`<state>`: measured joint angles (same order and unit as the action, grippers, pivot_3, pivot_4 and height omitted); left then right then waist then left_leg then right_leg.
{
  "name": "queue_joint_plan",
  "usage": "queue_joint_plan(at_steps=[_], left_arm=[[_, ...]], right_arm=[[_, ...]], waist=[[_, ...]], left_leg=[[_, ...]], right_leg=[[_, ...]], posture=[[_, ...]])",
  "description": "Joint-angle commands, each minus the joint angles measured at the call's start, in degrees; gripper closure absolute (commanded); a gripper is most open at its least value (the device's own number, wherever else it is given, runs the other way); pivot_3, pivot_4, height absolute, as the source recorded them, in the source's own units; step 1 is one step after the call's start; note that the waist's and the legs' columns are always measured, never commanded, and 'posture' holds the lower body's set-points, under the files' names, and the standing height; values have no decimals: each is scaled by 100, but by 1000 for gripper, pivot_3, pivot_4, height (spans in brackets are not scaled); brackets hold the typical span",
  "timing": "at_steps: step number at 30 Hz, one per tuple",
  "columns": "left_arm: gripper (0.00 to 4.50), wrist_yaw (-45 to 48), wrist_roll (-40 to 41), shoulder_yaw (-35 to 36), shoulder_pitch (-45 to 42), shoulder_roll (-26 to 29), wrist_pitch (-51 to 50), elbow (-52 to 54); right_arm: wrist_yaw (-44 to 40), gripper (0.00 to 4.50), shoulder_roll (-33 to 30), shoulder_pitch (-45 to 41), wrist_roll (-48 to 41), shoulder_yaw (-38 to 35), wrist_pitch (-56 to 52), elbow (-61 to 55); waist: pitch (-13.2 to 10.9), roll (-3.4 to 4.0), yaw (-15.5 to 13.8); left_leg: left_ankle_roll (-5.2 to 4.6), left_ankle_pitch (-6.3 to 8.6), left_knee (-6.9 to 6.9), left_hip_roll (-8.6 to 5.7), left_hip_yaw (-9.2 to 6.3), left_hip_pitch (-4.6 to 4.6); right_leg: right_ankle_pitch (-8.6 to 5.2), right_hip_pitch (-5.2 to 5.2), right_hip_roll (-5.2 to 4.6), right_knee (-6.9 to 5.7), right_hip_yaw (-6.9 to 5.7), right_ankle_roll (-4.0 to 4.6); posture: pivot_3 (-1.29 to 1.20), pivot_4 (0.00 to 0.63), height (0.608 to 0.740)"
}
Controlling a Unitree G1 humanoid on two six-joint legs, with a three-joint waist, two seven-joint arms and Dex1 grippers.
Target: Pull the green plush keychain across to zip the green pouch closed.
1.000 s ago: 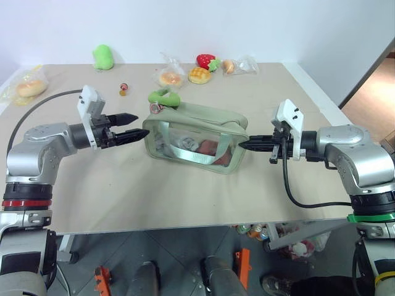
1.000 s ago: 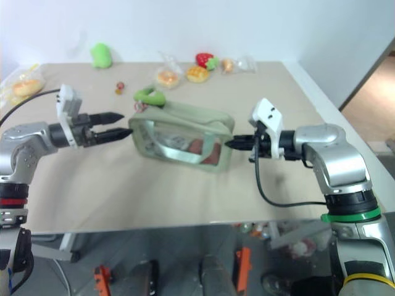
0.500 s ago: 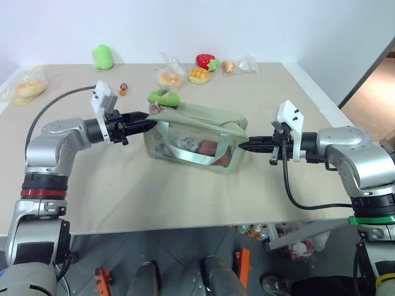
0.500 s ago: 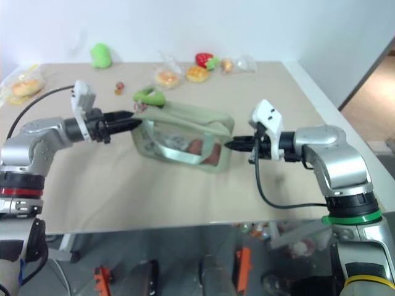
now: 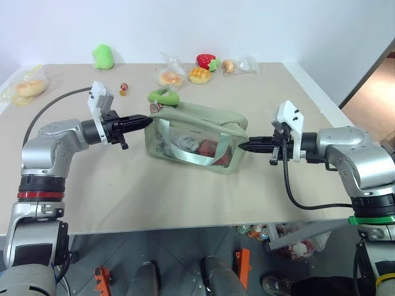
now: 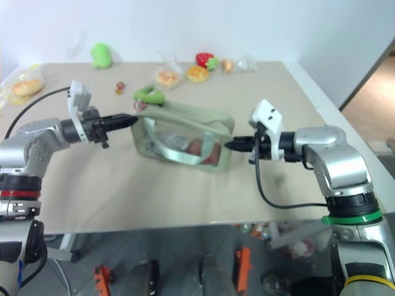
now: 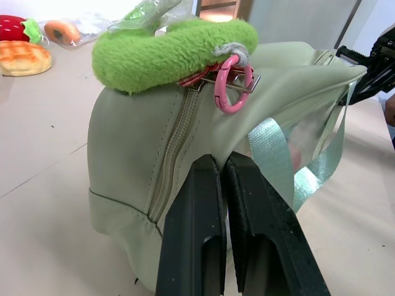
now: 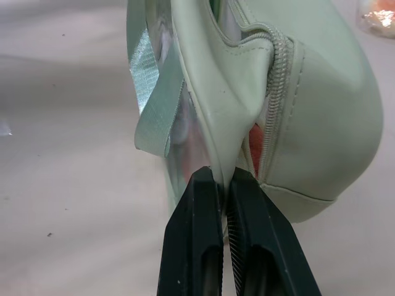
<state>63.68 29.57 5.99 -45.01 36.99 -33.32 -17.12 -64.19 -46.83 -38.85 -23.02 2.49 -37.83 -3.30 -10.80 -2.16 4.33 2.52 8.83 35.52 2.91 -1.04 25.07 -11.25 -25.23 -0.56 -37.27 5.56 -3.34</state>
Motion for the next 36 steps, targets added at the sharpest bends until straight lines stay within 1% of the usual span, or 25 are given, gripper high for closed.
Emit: queue_joint_plan(at_steps=[1, 2, 3, 5, 9, 11, 14, 16, 18, 21, 24, 26, 31, 36], left_arm=[[4470, 33, 155, 103, 18, 17, -91, 313], [4500, 28, 170, 116, 33, 10, -116, 342], [4500, 23, 182, 128, 43, 3, -137, 363], [4500, 8, 211, 149, 58, -9, -171, 392], [4500, -11, 221, 168, 83, -25, -205, 428], [4500, -13, 229, 174, 99, -29, -220, 449], [4500, -8, 248, 185, 109, -34, -240, 463], [4500, 3, 251, 183, 108, -33, -239, 452], [4500, 12, 235, 162, 88, -37, -207, 396], [4500, 9, 223, 140, 59, -56, -179, 339], [4500, 4, 230, 114, 65, -84, -171, 357], [4500, 0, 244, 116, 84, -91, -169, 376], [4500, -11, 266, 150, 148, -87, -179, 435], [4500, -29, 269, 164, 184, -87, -176, 458]], right_arm=[[-168, 4500, -42, -239, -536, -515, -158, -170], [-248, 3758, -71, -259, -650, -596, -194, -183], [-322, 3544, -106, -264, -756, -659, -221, -212], [-333, 2790, -118, -332, -917, -796, -258, -229], [-176, 1423, -84, -736, -1022, -1011, -292, 151], [-115, 1423, 8, -1025, -1210, -1195, -275, 295], [72, 1423, 178, -1538, -1054, -1055, -63, 483], [207, 1423, 353, -1842, -778, -757, 137, 580], [303, 1423, 661, -2217, -411, -312, 375, 747], [298, 1423, 1056, -2624, 9, 188, 701, 988], [83, 1423, 1537, -3066, 392, 714, 1178, 1421], [-32, 1423, 1782, -3295, 581, 892, 1428, 1833], [-273, 1423, 2230, -3674, 889, 1084, 1962, 2677], [-382, 1423, 2613, -3971, 1176, 1117, 2379, 3423]], waist=[[0, 0, 0], [0, 0, 0], [0, 0, -1], [0, 0, -1], [0, 0, 3], [0, 0, 0], [0, 1, 10], [0, 1, 14], [0, 1, 27], [0, 1, 23], [0, 1, 14], [0, 1, 6], [0, 1, -17], [0, 1, -2]], left_leg=[[0, 0, -1, 0, 0, 0], [0, 0, -1, 0, -1, 0], [0, 0, -1, 0, -1, 1], [0, 0, -1, 0, -1, 1], [0, 0, 0, 0, -1, -1], [0, 0, 0, 0, -1, 0], [0, 0, 0, 0, 3, -1], [0, 0, -2, 1, 0, -2], [0, 0, -4, 1, 2, -2], [0, 0, -5, 3, 1, -1], [0, 0, -5, 3, 1, 5], [0, 0, -5, 3, 0, 7], [1, 1, -8, 3, -6, 12], [0, 0, -10, 7, -8, 6]], right_leg=[[0, 0, 0, 0, 0, 0], [0, 0, 0, 0, -2, 0], [0, 0, 0, 0, -1, 0], [0, 0, 0, 0, -1, -1], [0, 0, 0, 0, -1, 0], [0, 1, 0, 0, -1, 1], [0, -2, 0, 0, 4, 1], [0, -2, 0, 0, -1, 1], [0, -4, 1, 0, 1, 1], [1, -6, 3, -1, 0, 1], [5, -7, 2, -1, 0, -9], [12, -7, 2, 0, 0, -26], [9, -5, 2, 2, -10, -28], [13, -7, 6, -2, -12, -23]], posture=[[0, 150, 740], [0, 150, 740], [0, 150, 740], [0, 150, 740], [0, 150, 740], [0, 150, 740], [0, 150, 740], [0, 150, 740], [0, 150, 740], [0, 150, 740], [0, 150, 740], [0, 150, 740], [0, 150, 740], [0, 150, 740]])
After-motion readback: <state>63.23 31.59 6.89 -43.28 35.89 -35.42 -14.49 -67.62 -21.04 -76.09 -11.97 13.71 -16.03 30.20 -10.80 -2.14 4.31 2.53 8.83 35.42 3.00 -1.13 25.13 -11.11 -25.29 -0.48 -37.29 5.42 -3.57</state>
